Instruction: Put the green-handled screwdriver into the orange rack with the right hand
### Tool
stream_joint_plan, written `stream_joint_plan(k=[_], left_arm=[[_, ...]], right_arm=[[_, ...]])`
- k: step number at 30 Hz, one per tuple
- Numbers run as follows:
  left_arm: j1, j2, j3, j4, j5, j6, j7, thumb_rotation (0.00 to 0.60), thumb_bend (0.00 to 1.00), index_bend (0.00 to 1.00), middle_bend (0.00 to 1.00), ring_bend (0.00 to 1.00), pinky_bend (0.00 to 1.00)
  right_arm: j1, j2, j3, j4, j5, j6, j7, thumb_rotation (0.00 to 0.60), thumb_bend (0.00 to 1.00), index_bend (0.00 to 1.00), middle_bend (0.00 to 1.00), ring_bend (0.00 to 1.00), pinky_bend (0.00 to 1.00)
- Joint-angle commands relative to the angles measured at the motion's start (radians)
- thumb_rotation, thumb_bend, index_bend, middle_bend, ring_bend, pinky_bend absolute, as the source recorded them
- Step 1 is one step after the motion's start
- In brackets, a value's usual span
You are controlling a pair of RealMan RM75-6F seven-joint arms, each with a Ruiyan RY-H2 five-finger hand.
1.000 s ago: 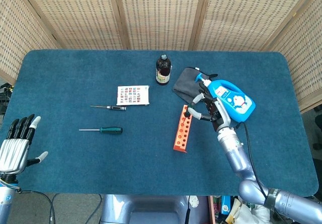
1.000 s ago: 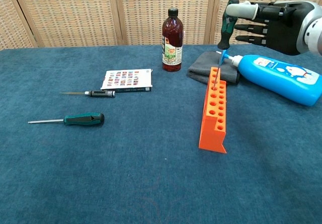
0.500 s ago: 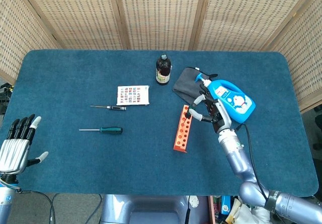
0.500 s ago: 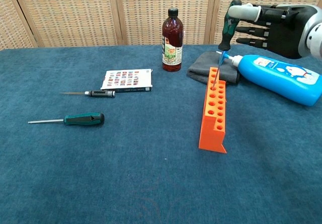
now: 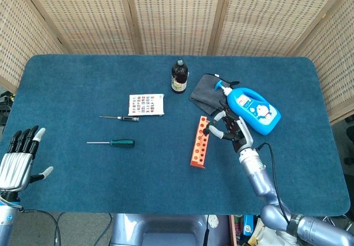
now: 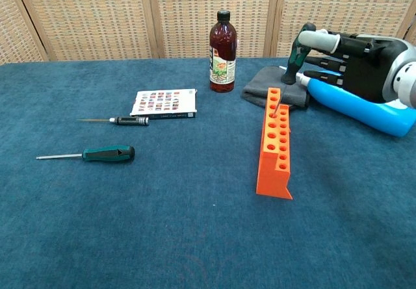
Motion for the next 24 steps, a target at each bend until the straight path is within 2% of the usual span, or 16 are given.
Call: stream_joint_plan(k=[1,8,16,24], left_arm=[[0.0,0.001,-0.001,-0.001,0.0,0.0,-0.001,0.6,0.0,0.0,0.0,0.0,0.0],[-0.002,0.0,0.0,0.001,-0.003,-0.004,-0.001,0.6,0.0,0.0,0.0,0.0,0.0],[-0.001,-0.001,0.0,0.0,-0.002,-0.002,0.0,0.6,0.0,0.0,0.0,0.0,0.0],[-0.001,0.0,-0.001,0.0,-0.004,-0.002,-0.002,0.6,0.0,0.0,0.0,0.0,0.0]], right_arm=[[-0.008,-0.012,-0.008,0.02,-0.021,-0.002,0.027,0.6,0.23,0.62,0.0,0.0,0.0],[-0.017,-0.031,-0.027,0.051,-0.07,0.002,0.075,0.6,0.23,0.62,0.0,0.0,0.0],[-0.028,-0.067,-0.057,0.105,-0.175,0.038,0.178,0.6,0.23,0.62,0.0,0.0,0.0],[-0.026,-0.085,-0.085,0.144,-0.222,0.058,0.228,0.6,0.23,0.62,0.0,0.0,0.0]])
